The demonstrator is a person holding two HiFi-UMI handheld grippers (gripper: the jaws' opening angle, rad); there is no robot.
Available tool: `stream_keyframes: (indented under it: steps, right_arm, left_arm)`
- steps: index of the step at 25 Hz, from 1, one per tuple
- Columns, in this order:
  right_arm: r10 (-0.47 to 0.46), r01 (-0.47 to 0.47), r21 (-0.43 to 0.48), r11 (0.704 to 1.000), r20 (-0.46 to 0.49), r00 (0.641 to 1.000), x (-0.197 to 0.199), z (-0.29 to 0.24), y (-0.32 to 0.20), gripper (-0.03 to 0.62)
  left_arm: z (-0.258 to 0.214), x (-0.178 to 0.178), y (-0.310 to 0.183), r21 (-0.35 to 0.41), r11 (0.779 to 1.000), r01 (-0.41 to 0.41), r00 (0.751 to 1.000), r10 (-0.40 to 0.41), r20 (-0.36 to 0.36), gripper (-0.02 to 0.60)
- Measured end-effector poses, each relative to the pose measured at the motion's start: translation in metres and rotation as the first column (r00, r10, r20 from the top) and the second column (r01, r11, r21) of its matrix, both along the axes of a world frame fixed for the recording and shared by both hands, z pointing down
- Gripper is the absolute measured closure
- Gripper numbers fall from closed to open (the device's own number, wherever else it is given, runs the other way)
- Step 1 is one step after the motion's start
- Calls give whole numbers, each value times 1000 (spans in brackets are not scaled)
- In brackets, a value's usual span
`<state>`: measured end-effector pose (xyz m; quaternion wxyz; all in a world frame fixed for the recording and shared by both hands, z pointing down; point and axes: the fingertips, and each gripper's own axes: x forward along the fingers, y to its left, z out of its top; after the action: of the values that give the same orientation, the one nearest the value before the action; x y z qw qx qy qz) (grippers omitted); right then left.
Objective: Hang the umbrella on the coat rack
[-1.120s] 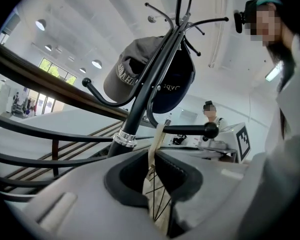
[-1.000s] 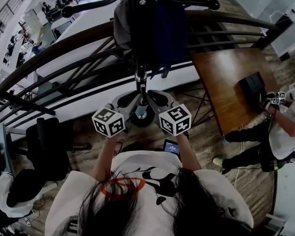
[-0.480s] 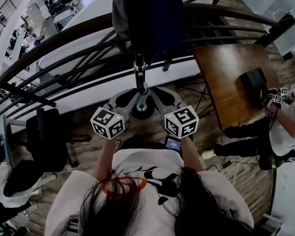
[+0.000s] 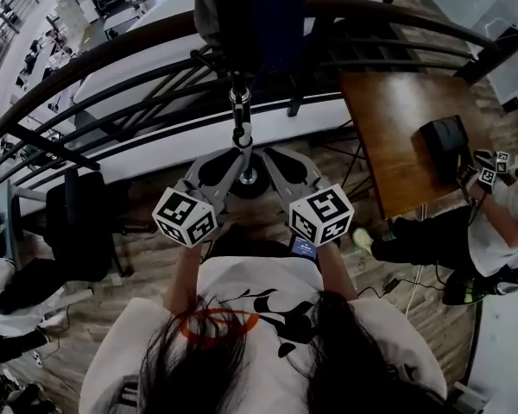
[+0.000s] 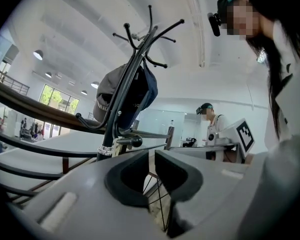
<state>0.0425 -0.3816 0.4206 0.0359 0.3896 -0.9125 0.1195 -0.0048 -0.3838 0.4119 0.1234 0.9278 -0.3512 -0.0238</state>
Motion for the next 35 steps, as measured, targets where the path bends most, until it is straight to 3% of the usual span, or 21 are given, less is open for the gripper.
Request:
stream_keyframes:
  steps: [14,19,35]
  right_arm:
    - [-82,83,-29,996,34,996,32,8,58,588]
    - [-101,102,-24,994,47,994,13,15,96,588]
    - [-103,104,-2,995,55,993,-24,-5,162,588]
  left_arm:
    - [9,22,67,-24,993,115,993,-115,-1,546]
    - [19,6,110,-31,991,131,991,-130,8,546]
    - [-4,-25,181,8,994,113,994,-113,12,546]
